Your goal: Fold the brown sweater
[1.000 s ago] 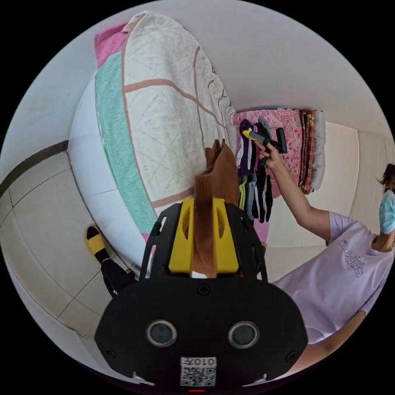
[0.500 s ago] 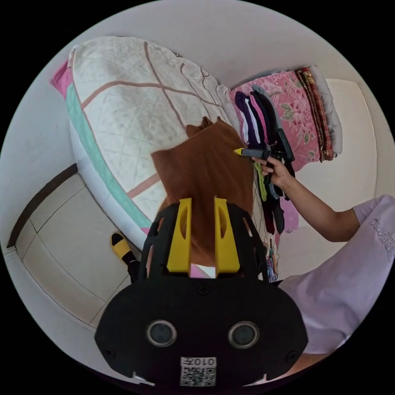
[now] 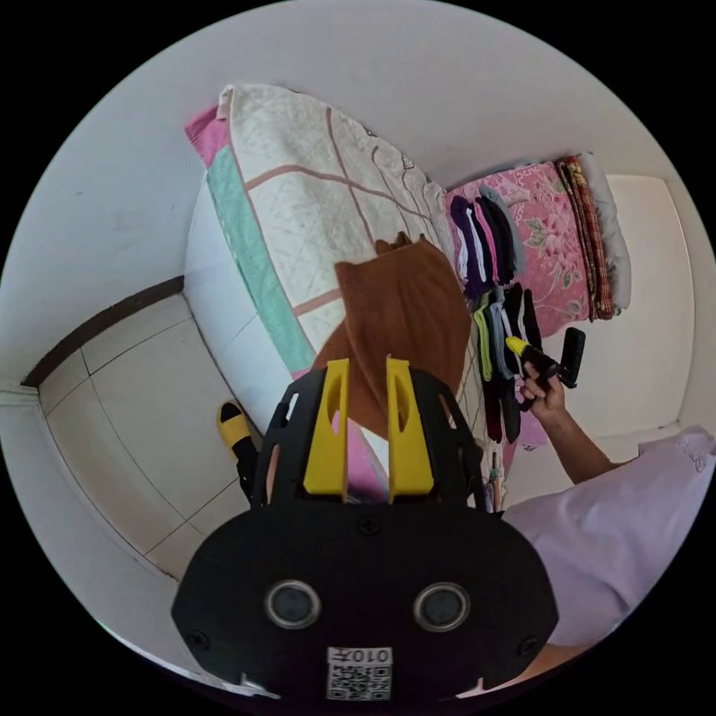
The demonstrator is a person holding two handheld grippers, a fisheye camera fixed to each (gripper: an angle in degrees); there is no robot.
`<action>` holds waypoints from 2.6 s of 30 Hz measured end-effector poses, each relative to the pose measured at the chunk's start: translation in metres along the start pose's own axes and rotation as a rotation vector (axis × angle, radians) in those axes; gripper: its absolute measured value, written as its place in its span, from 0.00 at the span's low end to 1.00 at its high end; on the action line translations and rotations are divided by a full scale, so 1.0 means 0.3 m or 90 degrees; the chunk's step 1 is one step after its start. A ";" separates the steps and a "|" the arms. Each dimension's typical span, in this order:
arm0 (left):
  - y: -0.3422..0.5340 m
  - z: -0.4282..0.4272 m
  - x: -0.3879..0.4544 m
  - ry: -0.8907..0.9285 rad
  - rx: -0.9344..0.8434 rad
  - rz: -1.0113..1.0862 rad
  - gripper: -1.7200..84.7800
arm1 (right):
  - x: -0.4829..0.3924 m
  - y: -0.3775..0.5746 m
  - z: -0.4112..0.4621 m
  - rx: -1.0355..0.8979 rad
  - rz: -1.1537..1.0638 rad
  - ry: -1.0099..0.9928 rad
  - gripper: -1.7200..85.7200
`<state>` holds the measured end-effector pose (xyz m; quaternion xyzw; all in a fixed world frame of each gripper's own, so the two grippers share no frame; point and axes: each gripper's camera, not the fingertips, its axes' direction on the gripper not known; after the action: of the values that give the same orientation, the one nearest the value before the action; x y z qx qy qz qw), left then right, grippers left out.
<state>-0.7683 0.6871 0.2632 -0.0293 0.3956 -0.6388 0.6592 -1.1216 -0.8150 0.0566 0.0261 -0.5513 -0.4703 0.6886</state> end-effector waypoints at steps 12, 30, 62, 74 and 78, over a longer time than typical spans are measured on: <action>0.166 -0.044 0.269 -0.010 -0.103 0.102 0.13 | -0.035 0.806 0.201 0.052 0.227 -0.260 0.07; -0.318 0.135 0.082 0.069 -0.395 0.184 0.14 | 0.127 1.154 0.433 0.205 0.577 -0.314 0.13; -0.461 0.329 0.332 0.160 -0.556 0.367 0.13 | 0.029 1.413 0.453 0.199 0.590 -0.347 0.10; -0.510 0.270 0.498 0.255 -0.561 0.370 0.04 | -0.113 1.457 0.330 0.226 0.538 -0.343 0.07; -0.541 0.246 0.552 0.268 -0.567 0.315 0.03 | -0.152 1.446 0.283 0.209 0.518 -0.331 0.07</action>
<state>-0.8815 0.4799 0.3220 -0.0831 0.7458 -0.2278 0.6204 -0.9175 -0.5018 0.2971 -0.2009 -0.7364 -0.0621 0.6431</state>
